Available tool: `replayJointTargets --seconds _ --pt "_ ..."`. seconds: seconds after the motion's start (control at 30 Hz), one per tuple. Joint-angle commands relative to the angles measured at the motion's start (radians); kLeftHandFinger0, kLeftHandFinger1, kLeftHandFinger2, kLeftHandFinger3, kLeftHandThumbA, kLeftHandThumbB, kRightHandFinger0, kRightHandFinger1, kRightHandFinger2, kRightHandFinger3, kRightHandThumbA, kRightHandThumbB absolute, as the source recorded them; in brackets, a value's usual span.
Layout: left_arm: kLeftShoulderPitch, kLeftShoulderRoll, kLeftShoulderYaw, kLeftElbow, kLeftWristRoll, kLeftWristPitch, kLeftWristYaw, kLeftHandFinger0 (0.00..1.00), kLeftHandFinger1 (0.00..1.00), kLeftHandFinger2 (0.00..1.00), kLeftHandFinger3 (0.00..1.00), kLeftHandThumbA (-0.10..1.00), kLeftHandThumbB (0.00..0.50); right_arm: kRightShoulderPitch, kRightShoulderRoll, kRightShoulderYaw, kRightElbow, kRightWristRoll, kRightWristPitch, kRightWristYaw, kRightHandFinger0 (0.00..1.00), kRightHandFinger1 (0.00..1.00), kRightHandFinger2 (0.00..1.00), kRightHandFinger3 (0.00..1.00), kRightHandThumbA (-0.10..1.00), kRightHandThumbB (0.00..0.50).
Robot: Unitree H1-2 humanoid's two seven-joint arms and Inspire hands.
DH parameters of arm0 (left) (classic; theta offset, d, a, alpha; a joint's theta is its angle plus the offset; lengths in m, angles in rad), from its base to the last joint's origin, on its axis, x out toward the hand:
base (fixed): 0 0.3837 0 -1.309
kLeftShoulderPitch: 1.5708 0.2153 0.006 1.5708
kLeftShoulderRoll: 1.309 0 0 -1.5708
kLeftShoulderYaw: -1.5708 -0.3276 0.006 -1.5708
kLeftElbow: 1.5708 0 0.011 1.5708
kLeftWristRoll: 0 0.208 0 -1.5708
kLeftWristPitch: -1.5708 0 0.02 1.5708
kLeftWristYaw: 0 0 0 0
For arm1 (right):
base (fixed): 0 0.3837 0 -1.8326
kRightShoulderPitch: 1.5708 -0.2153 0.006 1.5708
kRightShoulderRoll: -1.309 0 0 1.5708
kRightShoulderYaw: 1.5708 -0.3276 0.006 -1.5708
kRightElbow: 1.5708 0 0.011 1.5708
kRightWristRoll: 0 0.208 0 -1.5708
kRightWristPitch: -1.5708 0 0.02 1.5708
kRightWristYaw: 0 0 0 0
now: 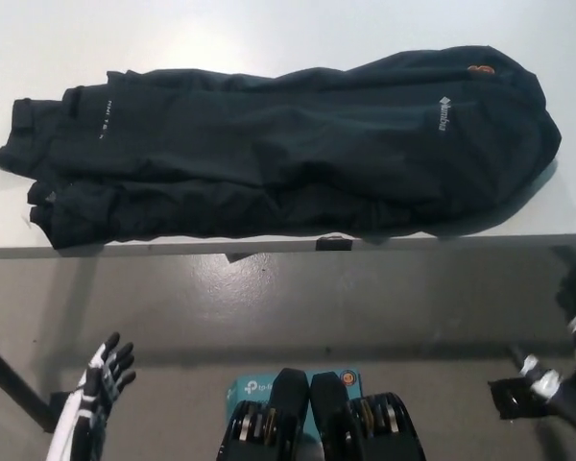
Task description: The robot grabs the right edges of the black jacket on the table, and folds it in half
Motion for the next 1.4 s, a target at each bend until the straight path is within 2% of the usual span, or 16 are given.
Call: replayJointTargets --seconds 0.0,0.17,0.23,0.37,0.47,0.53,0.63,0.8,0.87,0.9,1.07,1.2,1.37 --pt "-0.011 0.008 0.008 -0.051 -0.004 0.021 0.003 1.0 1.0 1.0 1.0 1.0 0.091 -0.112 -0.021 -0.038 -0.073 0.089 0.092 -0.044 1.0 1.0 1.0 1.0 0.94 0.07" --pt "-0.019 0.005 0.008 -0.067 -0.002 0.036 0.003 1.0 1.0 1.0 1.0 1.0 0.111 -0.24 -0.064 -0.093 -0.014 0.178 0.169 -0.044 1.0 1.0 1.0 1.0 1.0 0.08" --pt "-0.018 0.01 0.014 -0.072 -0.001 0.037 0.003 1.0 1.0 1.0 1.0 1.0 0.12 -0.297 -0.059 -0.112 0.021 0.225 0.212 -0.056 1.0 1.0 1.0 1.0 1.0 0.127" --pt "-0.029 0.011 0.023 -0.065 -0.003 0.036 0.005 1.0 1.0 1.0 1.0 1.0 0.139 -0.413 -0.062 -0.152 0.145 0.3 0.266 -0.054 1.0 1.0 1.0 1.0 1.0 0.129" --pt "-0.025 0.014 0.028 -0.058 -0.009 0.025 0.001 1.0 1.0 1.0 1.0 1.0 0.141 -0.482 -0.067 -0.178 0.264 0.368 0.302 -0.021 1.0 1.0 1.0 1.0 1.0 0.195" --pt "-0.02 0.019 0.036 -0.061 -0.011 0.027 0.001 1.0 1.0 1.0 1.0 1.0 0.141 -0.531 -0.065 -0.182 0.348 0.358 0.283 -0.011 1.0 1.0 1.0 1.0 1.0 0.197" --pt "-0.02 0.021 0.041 -0.058 -0.029 0.016 -0.005 1.0 1.0 1.0 1.0 1.0 0.115 -0.591 -0.07 -0.195 0.472 0.347 0.262 -0.007 1.0 1.0 1.0 1.0 1.0 0.212" --pt "-0.014 0.019 0.045 -0.058 -0.023 0.015 0.0 1.0 1.0 1.0 1.0 1.0 0.11 -0.648 -0.077 -0.21 0.653 0.348 0.227 0.027 1.0 1.0 1.0 1.0 1.0 0.221" --pt "-0.012 0.022 0.045 -0.05 -0.016 -0.001 -0.002 1.0 1.0 1.0 1.0 1.0 0.1 -0.658 -0.078 -0.217 0.699 0.355 0.22 0.043 1.0 1.0 1.0 1.0 1.0 0.248" --pt "-0.01 0.024 0.044 -0.05 -0.013 0.001 -0.002 1.0 1.0 1.0 1.0 1.0 0.103 -0.668 -0.08 -0.223 0.739 0.357 0.202 0.054 1.0 1.0 1.0 1.0 1.0 0.231" --pt "-0.008 0.024 0.053 -0.057 -0.008 0.003 0.005 1.0 1.0 1.0 1.0 1.0 0.101 -0.697 -0.078 -0.228 0.82 0.337 0.17 0.055 1.0 1.0 1.0 1.0 1.0 0.241" --pt "-0.015 0.029 0.059 -0.049 -0.014 0.001 0.0 1.0 1.0 1.0 1.0 1.0 0.122 -0.704 -0.099 -0.248 0.868 0.337 0.119 0.072 1.0 1.0 1.0 1.0 1.0 0.234" --pt "-0.015 0.028 0.061 -0.049 -0.013 0.001 -0.002 1.0 1.0 1.0 1.0 1.0 0.122 -0.706 -0.099 -0.251 0.875 0.336 0.109 0.076 1.0 1.0 1.0 1.0 1.0 0.232"
